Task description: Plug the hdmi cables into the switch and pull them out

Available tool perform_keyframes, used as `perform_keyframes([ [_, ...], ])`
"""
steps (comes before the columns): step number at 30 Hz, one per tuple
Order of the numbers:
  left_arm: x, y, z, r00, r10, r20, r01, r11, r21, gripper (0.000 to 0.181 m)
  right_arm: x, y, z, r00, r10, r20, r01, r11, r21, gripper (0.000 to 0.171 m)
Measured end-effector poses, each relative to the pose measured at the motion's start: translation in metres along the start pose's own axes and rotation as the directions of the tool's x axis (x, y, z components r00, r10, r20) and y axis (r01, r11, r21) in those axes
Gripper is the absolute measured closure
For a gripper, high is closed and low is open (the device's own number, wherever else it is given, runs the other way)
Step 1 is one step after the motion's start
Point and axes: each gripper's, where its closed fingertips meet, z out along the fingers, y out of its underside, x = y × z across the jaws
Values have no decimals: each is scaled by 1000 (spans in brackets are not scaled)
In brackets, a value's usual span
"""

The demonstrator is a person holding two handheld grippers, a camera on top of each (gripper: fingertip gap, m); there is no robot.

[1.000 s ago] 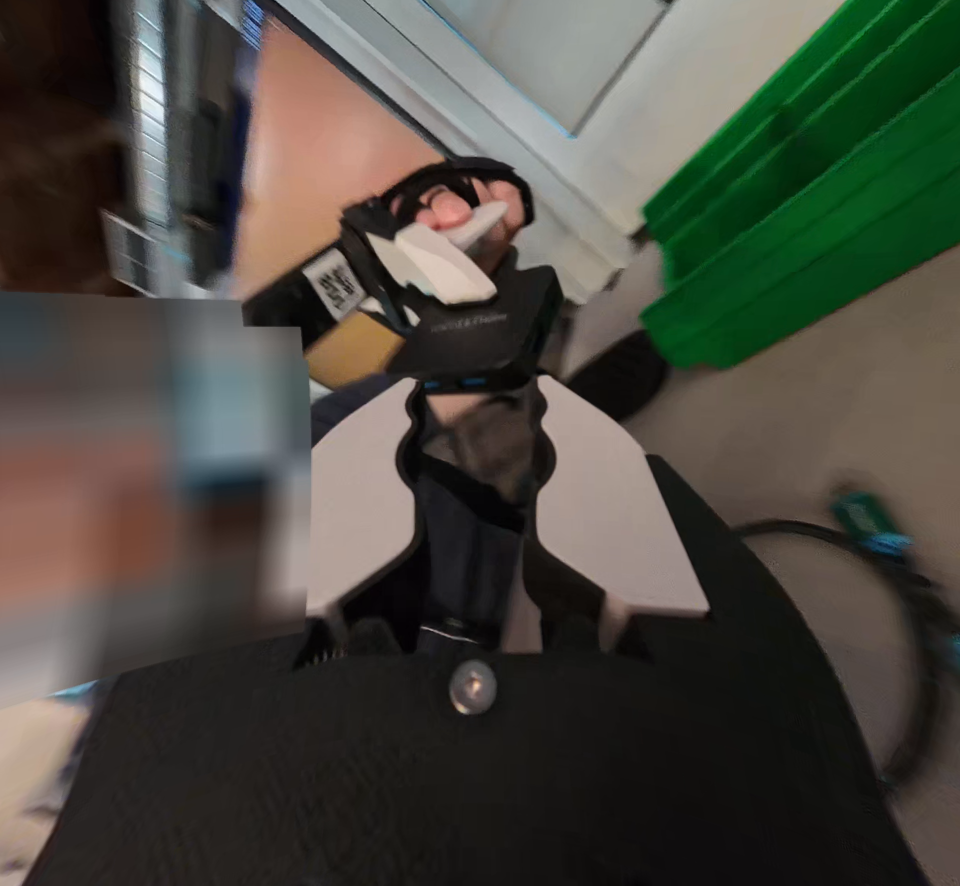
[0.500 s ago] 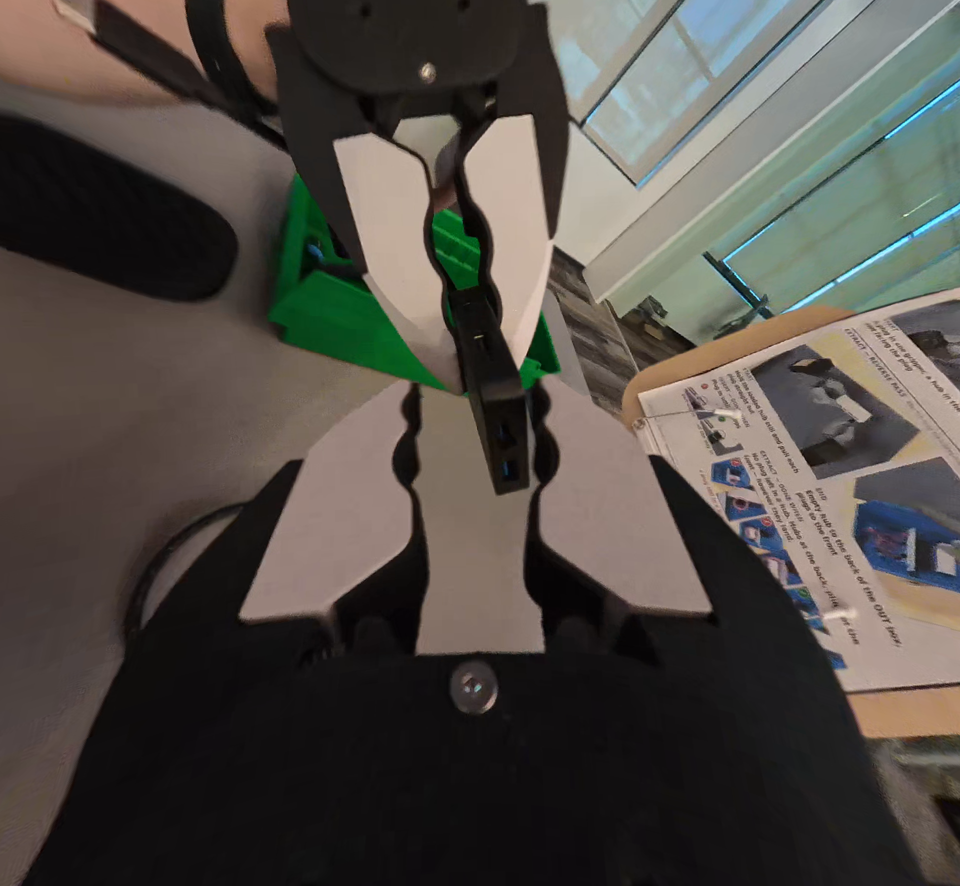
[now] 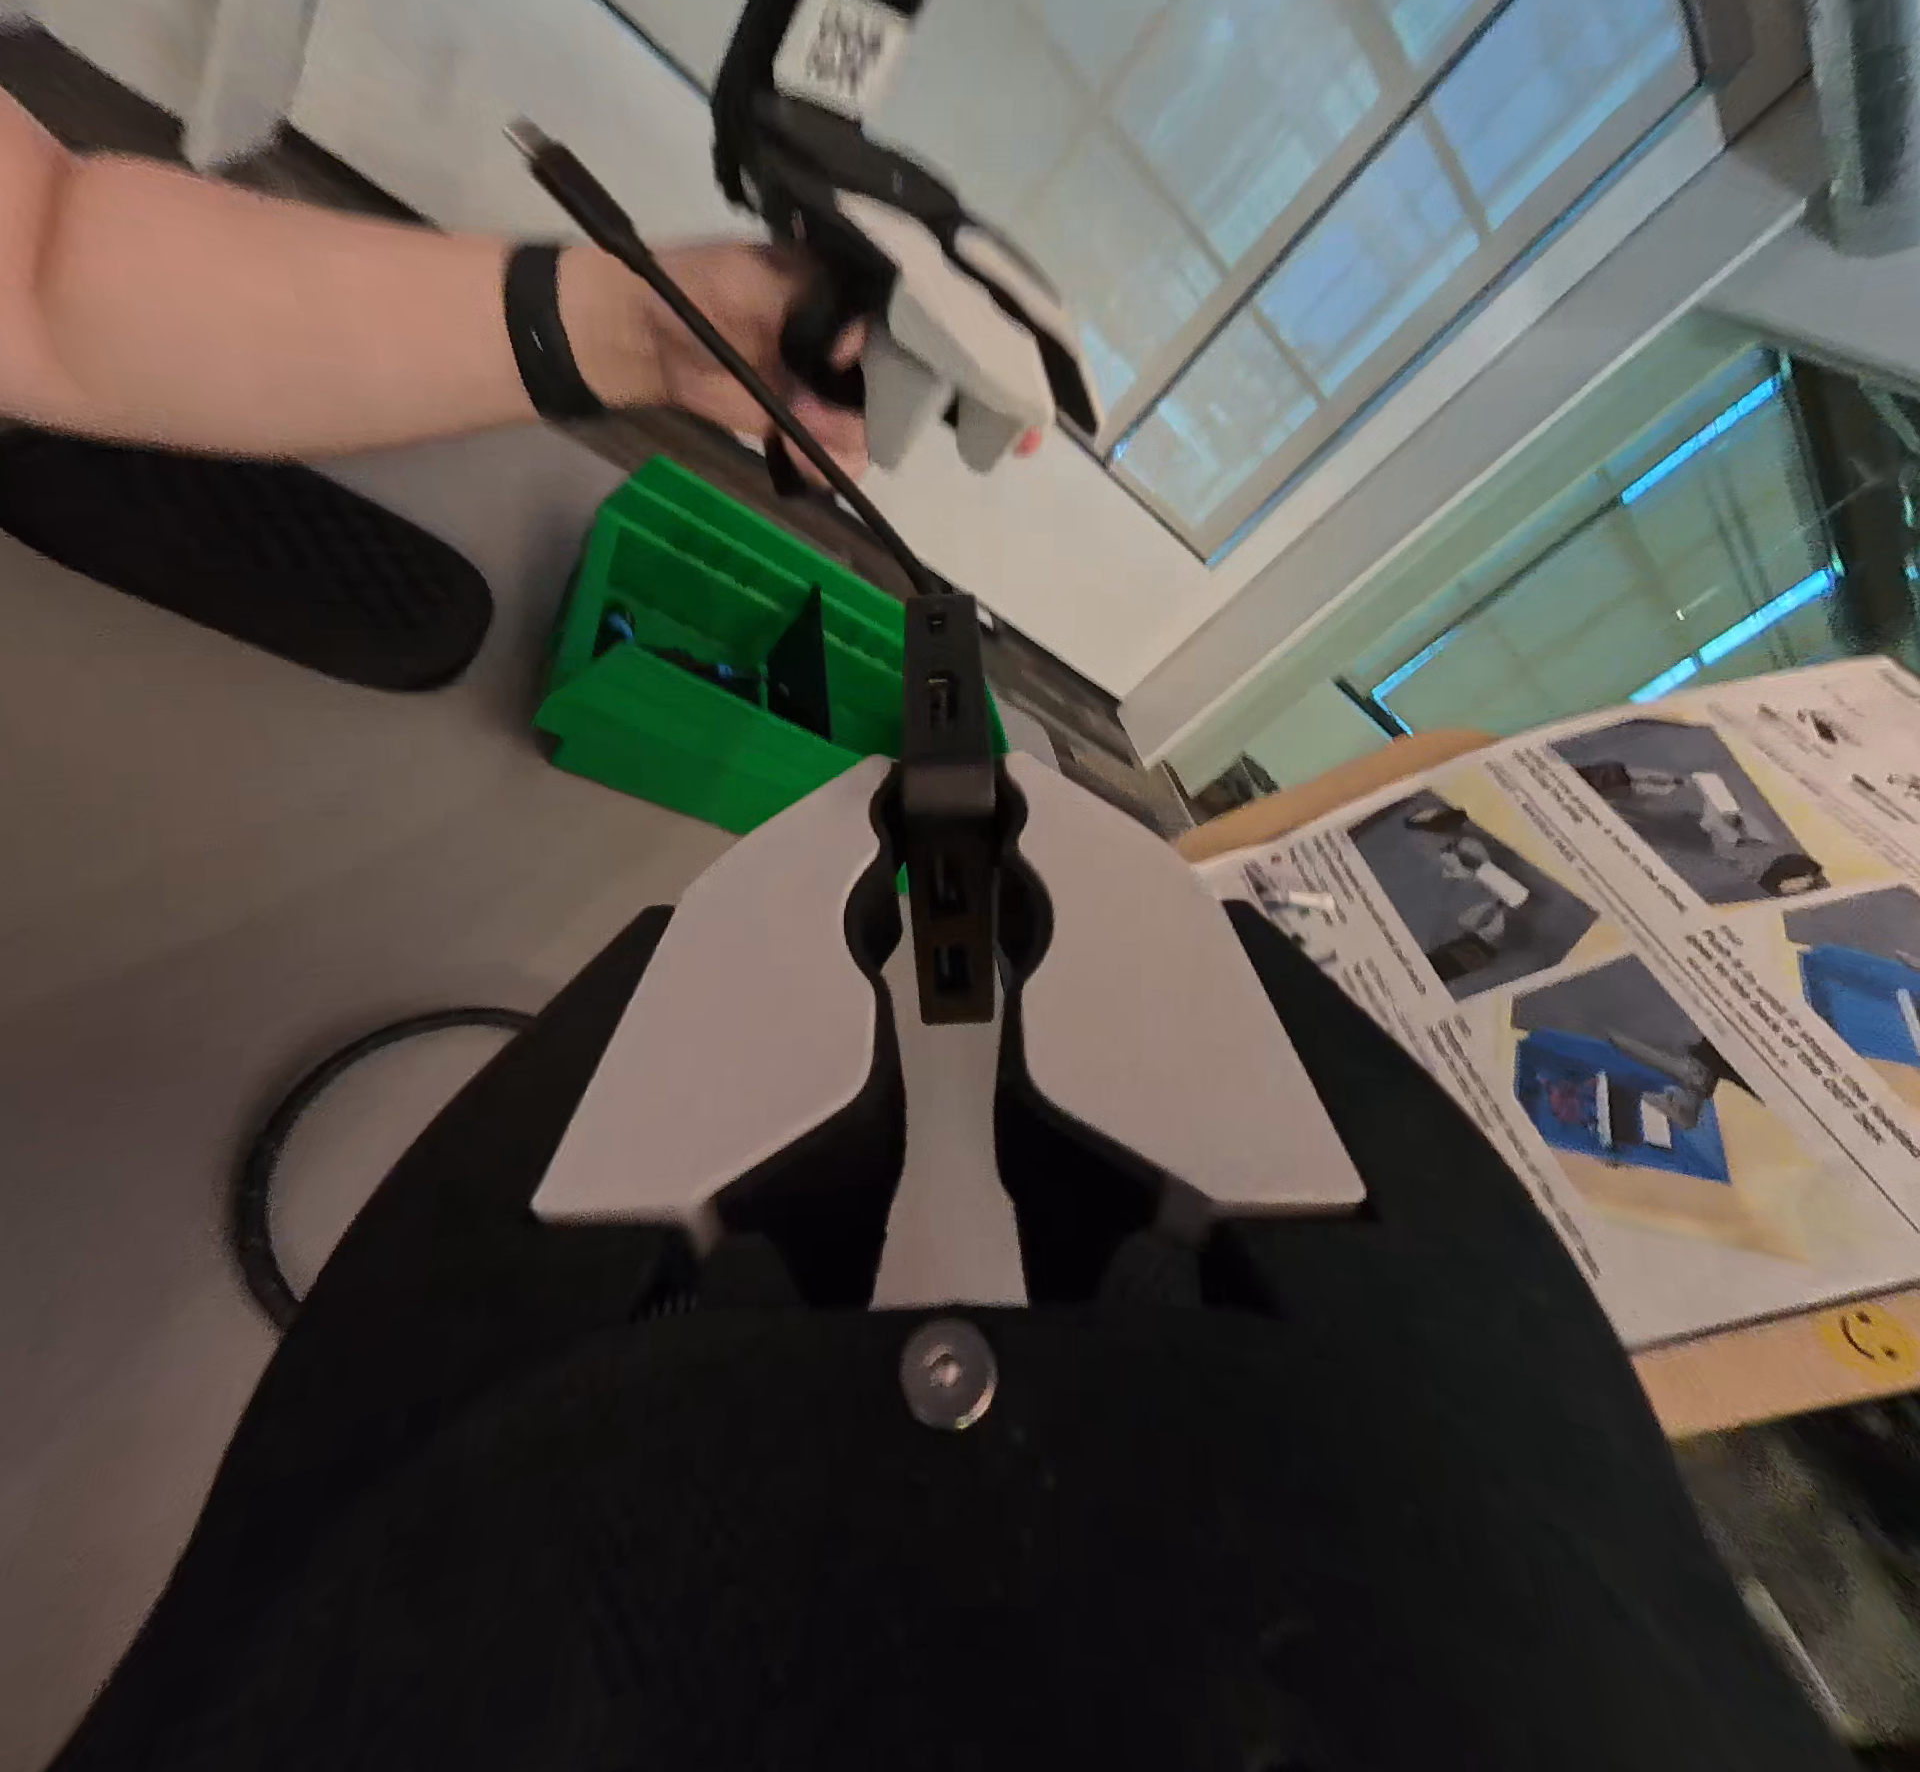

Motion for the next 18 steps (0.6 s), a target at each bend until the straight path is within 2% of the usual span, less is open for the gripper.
perform_keyframes([
  [2,-5,11,-1,999,12,41,-11,1000,-21,162,-1,-15,-11,999,24,33,-27,996,87,157],
  [4,-1,27,3,1000,6,23,-4,997,-83,156,-1,-28,-21,998,35,56,-44,985,165,157],
  [7,30,42,16,994,4,-109,-19,991,-135,136,-1,-36,-25,996,52,66,-65,975,212,157],
  [10,73,40,34,972,29,-233,-56,992,-112,125,-8,-35,-15,997,22,78,-37,979,199,157],
  [15,119,26,57,936,98,-337,-118,992,-38,123,-26,-35,5,992,-55,113,29,975,221,157],
  [18,125,20,63,926,190,-328,-193,981,25,138,-32,-34,12,990,-61,125,30,972,235,157],
])
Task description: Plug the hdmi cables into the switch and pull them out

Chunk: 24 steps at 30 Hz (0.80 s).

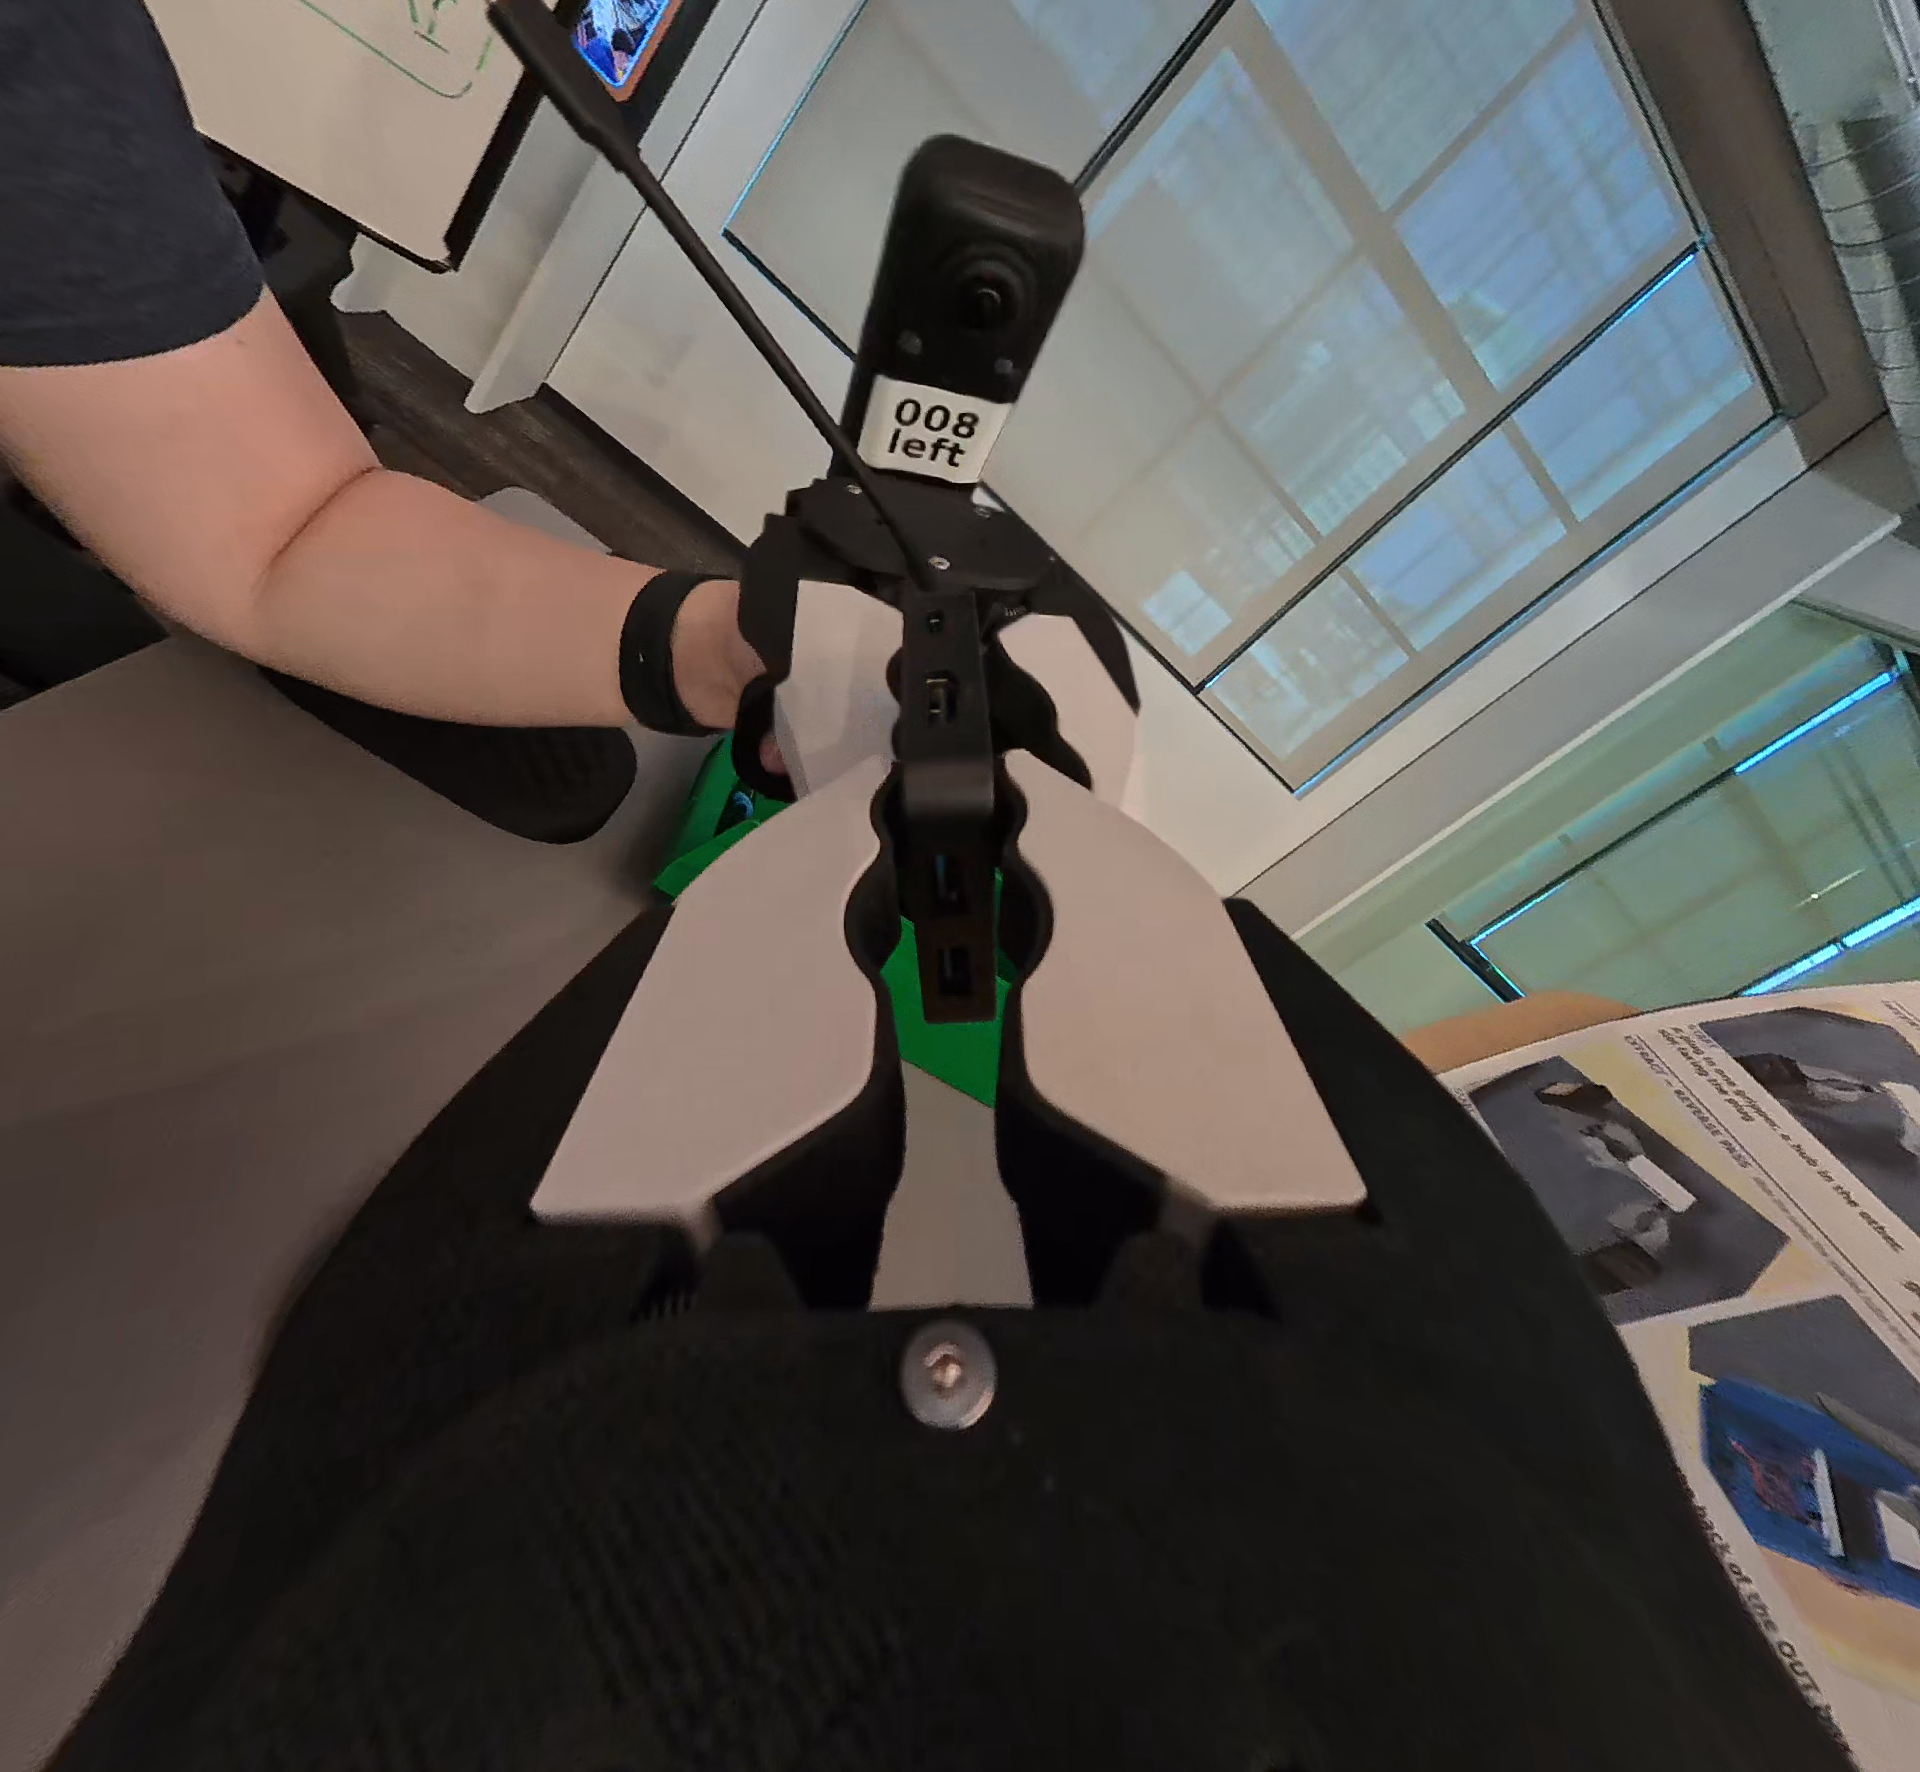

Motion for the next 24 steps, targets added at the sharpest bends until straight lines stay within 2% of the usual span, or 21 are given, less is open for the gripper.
perform_keyframes([
  [2,5,0,0,997,71,-20,-71,997,-6,159,2,1,1,1000,-9,-22,9,1000,4,157],
  [4,8,3,-1,994,100,-36,-101,995,-27,167,4,5,0,1000,-4,-29,3,1000,-26,153],
  [12,12,14,-15,990,112,-83,-116,992,-48,167,-1,8,-4,996,-85,-10,83,984,-157,149],
  [16,17,20,-17,986,133,-104,-140,988,-64,166,-12,21,2,995,-79,54,91,961,-260,157],
  [24,21,16,-15,978,186,-89,-192,980,-57,158,-14,29,8,996,-57,65,74,954,-292,157],
])
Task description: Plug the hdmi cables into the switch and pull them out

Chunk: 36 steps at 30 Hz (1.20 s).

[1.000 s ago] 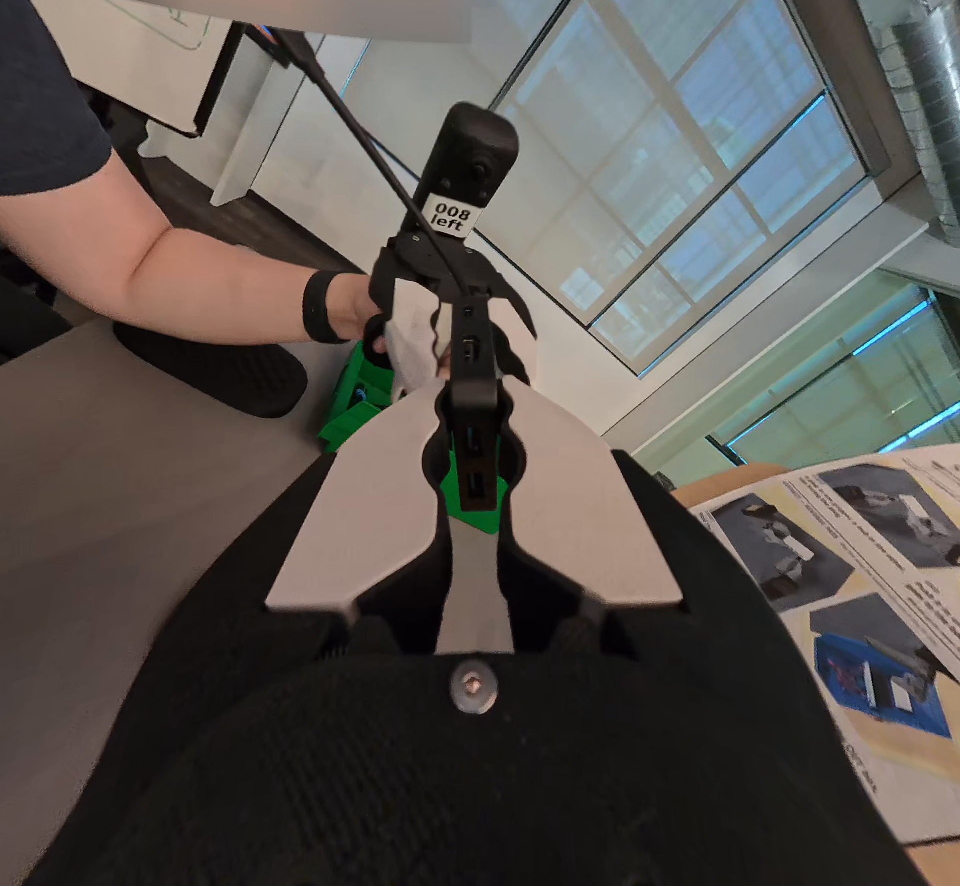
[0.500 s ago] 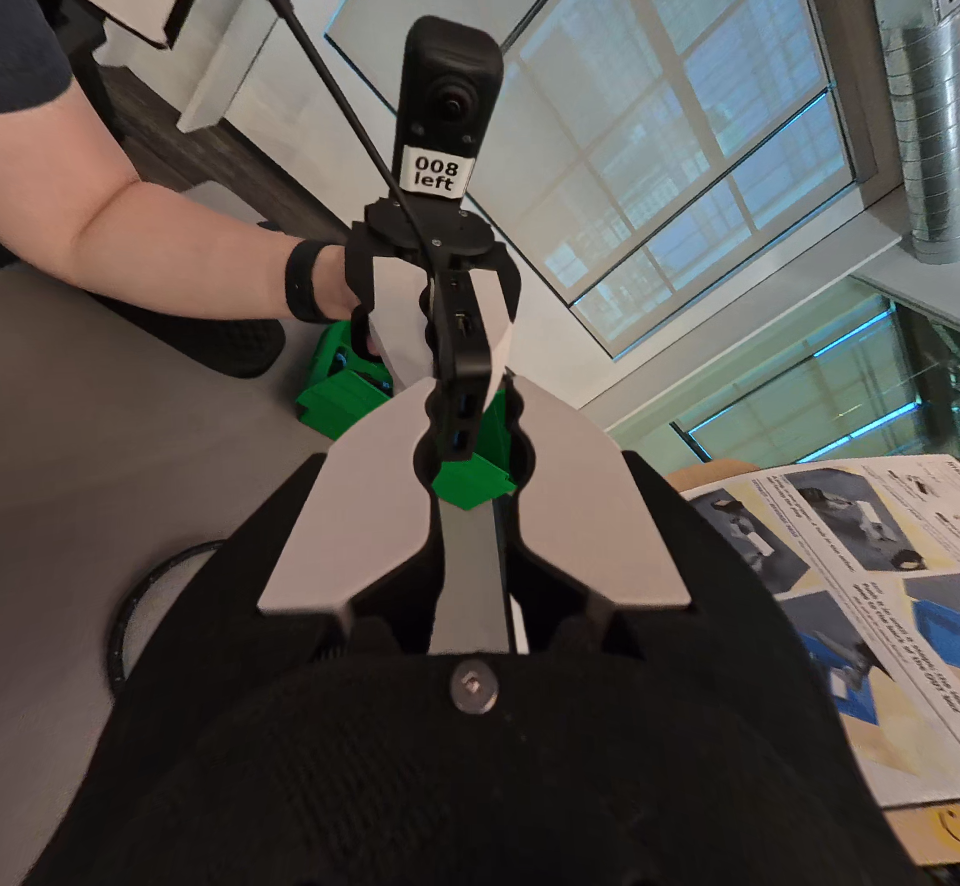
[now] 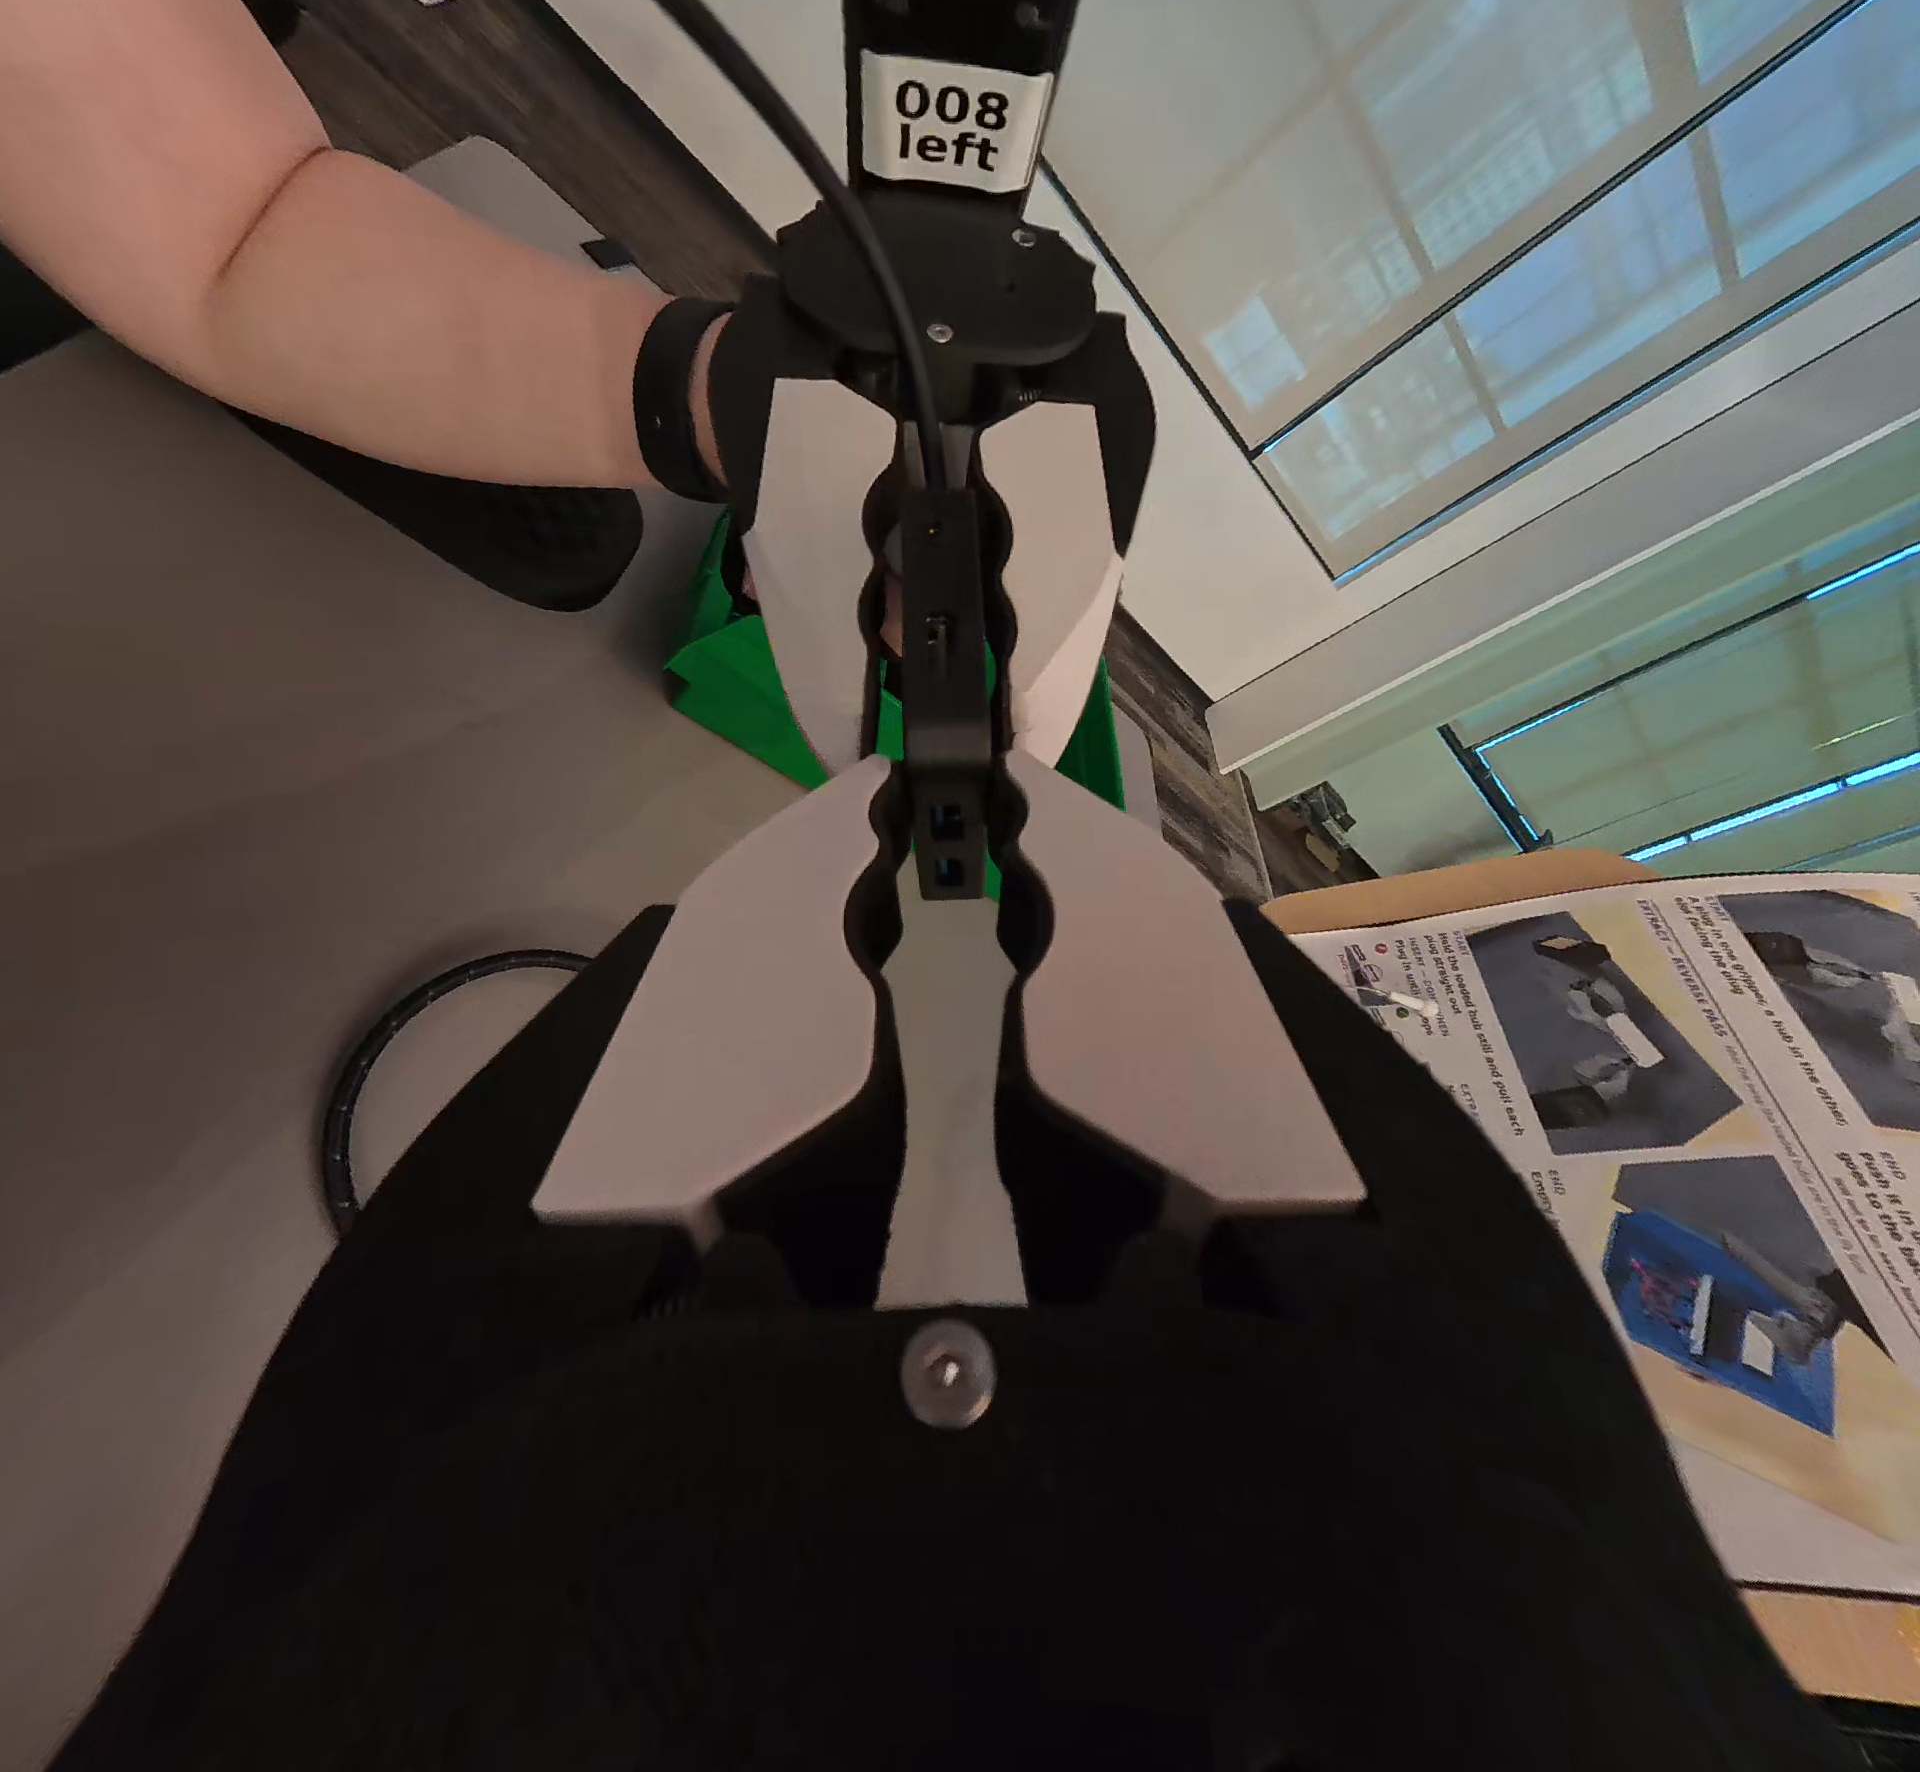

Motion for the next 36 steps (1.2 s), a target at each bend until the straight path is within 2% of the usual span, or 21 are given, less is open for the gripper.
perform_keyframes([
  [9,-4,14,2,995,96,41,-91,989,-113,164,2,13,2,1000,-20,-22,18,996,-87,156],
  [12,-14,20,-4,992,99,74,-90,988,-124,168,8,8,-1,998,-14,-60,12,999,-41,151],
  [15,-35,31,-26,978,142,155,-112,975,-189,167,13,6,-11,996,69,-49,-68,997,28,150],
  [17,-50,35,-48,963,161,215,-113,969,-220,167,11,17,-10,989,150,-7,-150,988,29,151],
  [18,-57,36,-59,954,171,246,-112,966,-234,167,6,28,-6,981,190,31,-190,982,-8,151],
  [20,-70,39,-81,932,191,307,-107,957,-270,167,12,61,10,950,312,-24,-312,941,-128,151],
  [22,-81,43,-100,904,218,367,-100,945,-312,168,7,97,25,906,417,-73,-420,859,-292,155],
  [25,-92,45,-118,879,224,421,-77,938,-339,168,-20,139,37,819,566,-93,-528,682,-507,163],
  [28,-95,43,-125,869,222,441,-72,940,-332,168,-65,152,42,612,790,-41,-623,450,-640,171],
  [30,-95,40,-126,868,218,445,-73,944,-321,168,-89,169,40,488,868,-94,-627,274,-729,171],
  [32,-95,38,-126,868,221,445,-78,946,-316,168,-113,181,34,385,915,-121,-584,140,-800,169],
  [34,-94,37,-125,871,217,440,-78,947,-312,168,-121,201,29,395,900,-184,-554,73,-829,166],
  [36,-93,36,-124,873,210,439,-76,950,-303,168,-120,208,33,395,894,-211,-576,62,-815,163],
])
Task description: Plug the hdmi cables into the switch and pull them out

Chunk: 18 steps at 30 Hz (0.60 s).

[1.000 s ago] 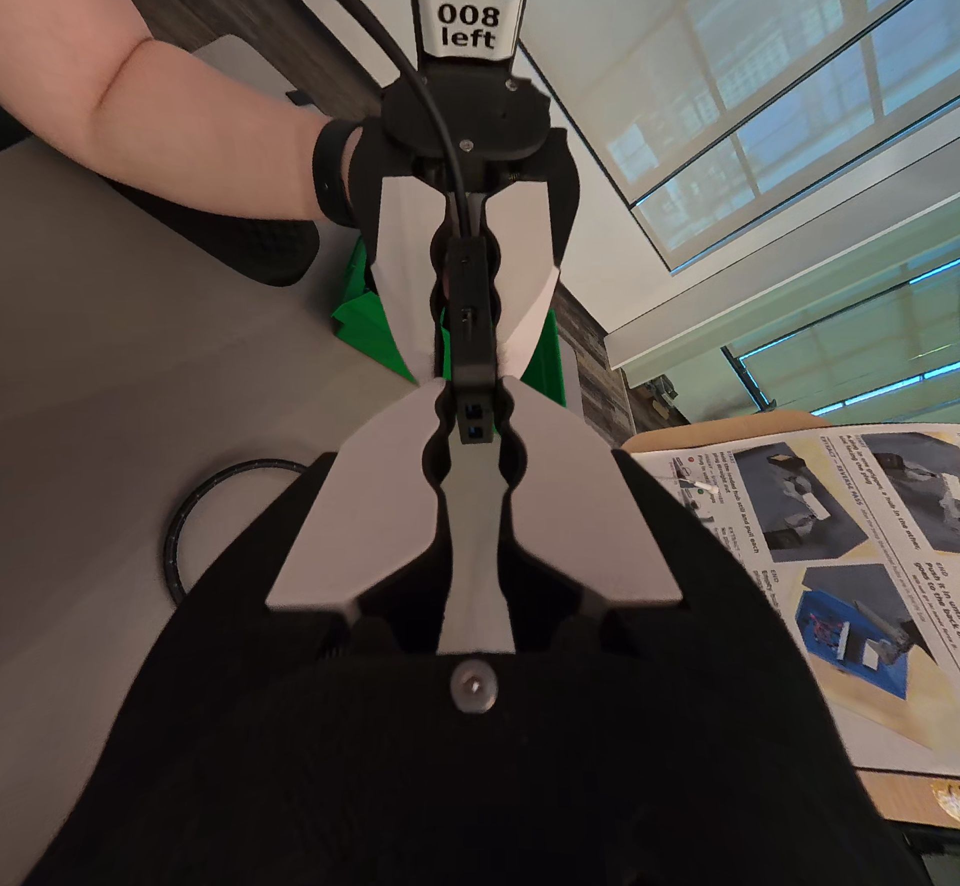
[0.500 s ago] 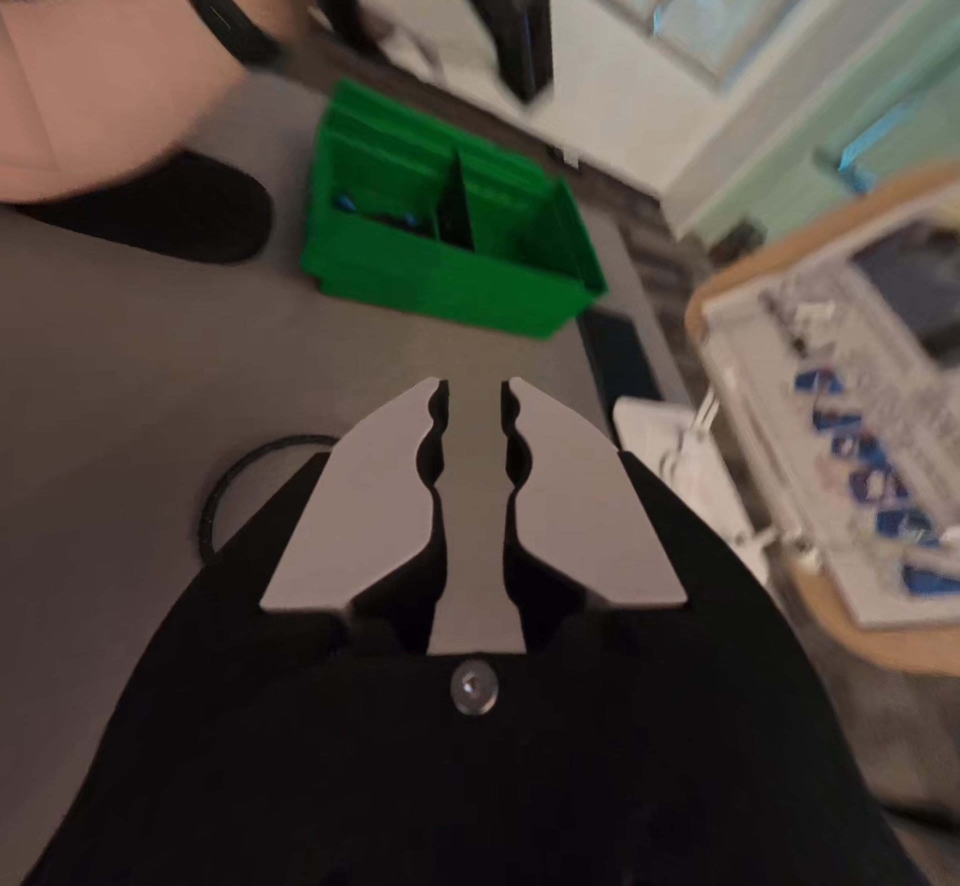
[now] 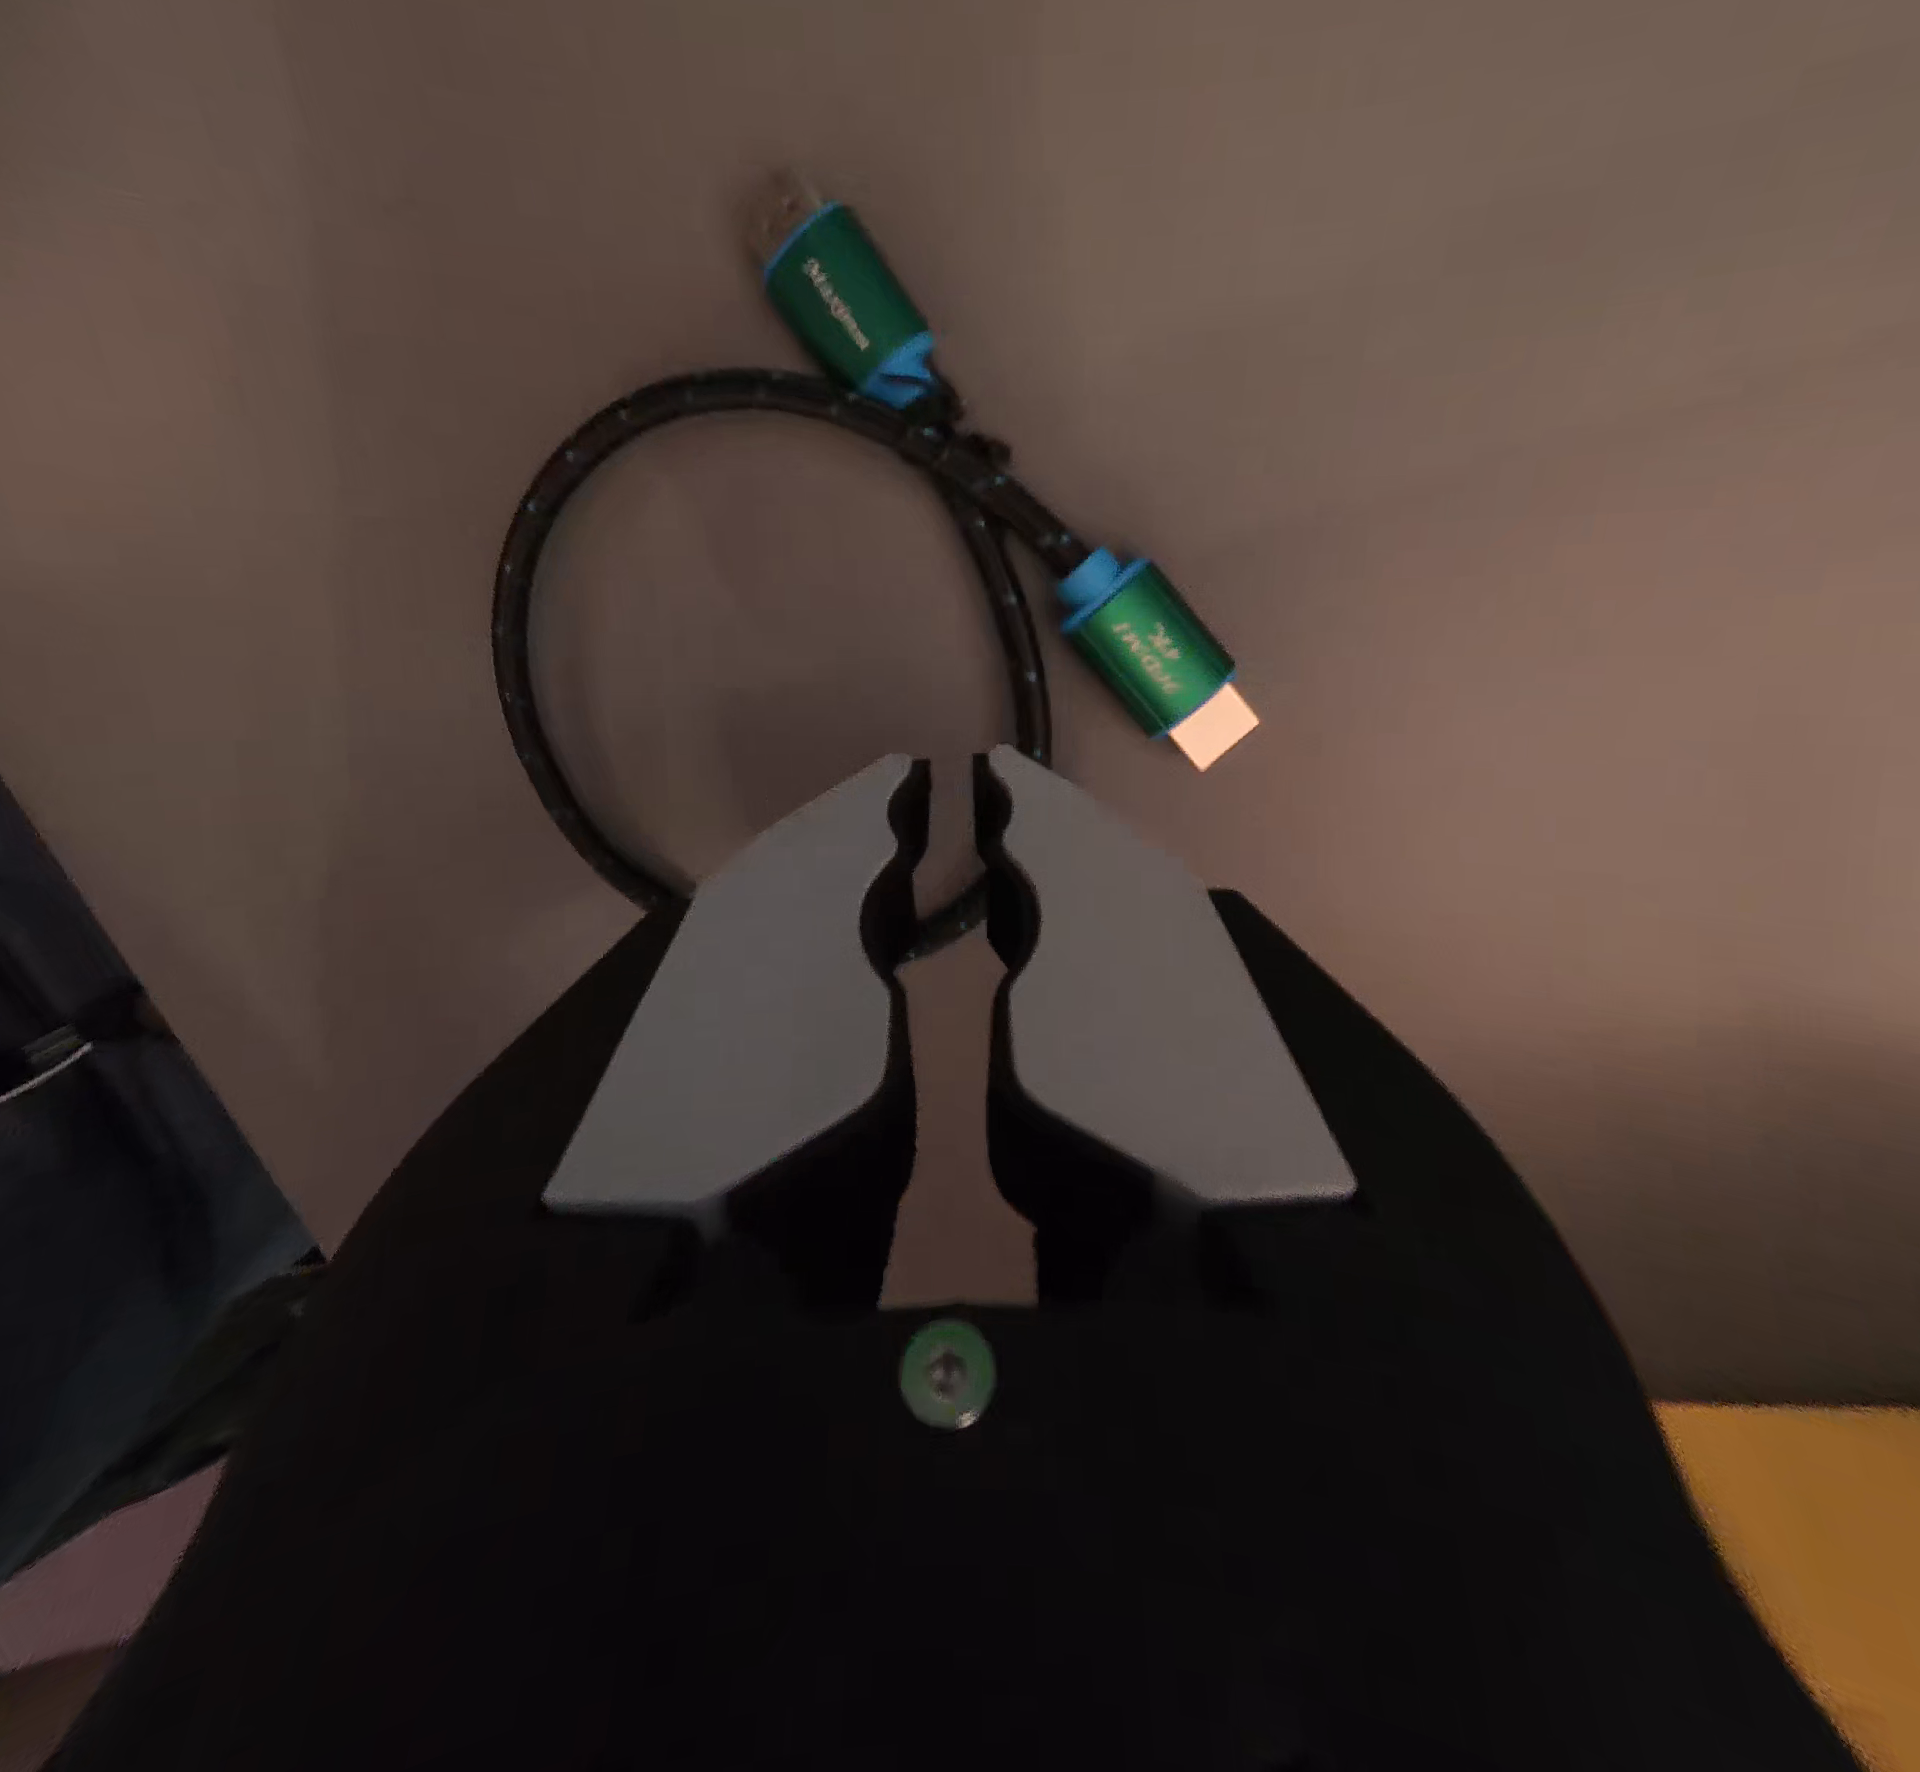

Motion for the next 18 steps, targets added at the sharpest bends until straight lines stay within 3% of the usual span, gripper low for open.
perform_keyframes([
  [4,2,-1,1,1000,-5,-14,5,1000,3,168,7,1,11,994,-63,-93,58,997,-53,150],
  [10,0,3,1,1000,-17,-15,17,1000,-4,168,20,-5,11,929,-284,-238,269,958,-97,168],
  [16,-3,3,-2,1000,-25,-8,25,1000,-9,168,26,4,12,926,-282,-252,248,956,-157,148],
  [18,-4,4,-3,1000,-24,-3,24,1000,-10,168,28,-2,13,932,-262,-250,238,964,-121,155],
])
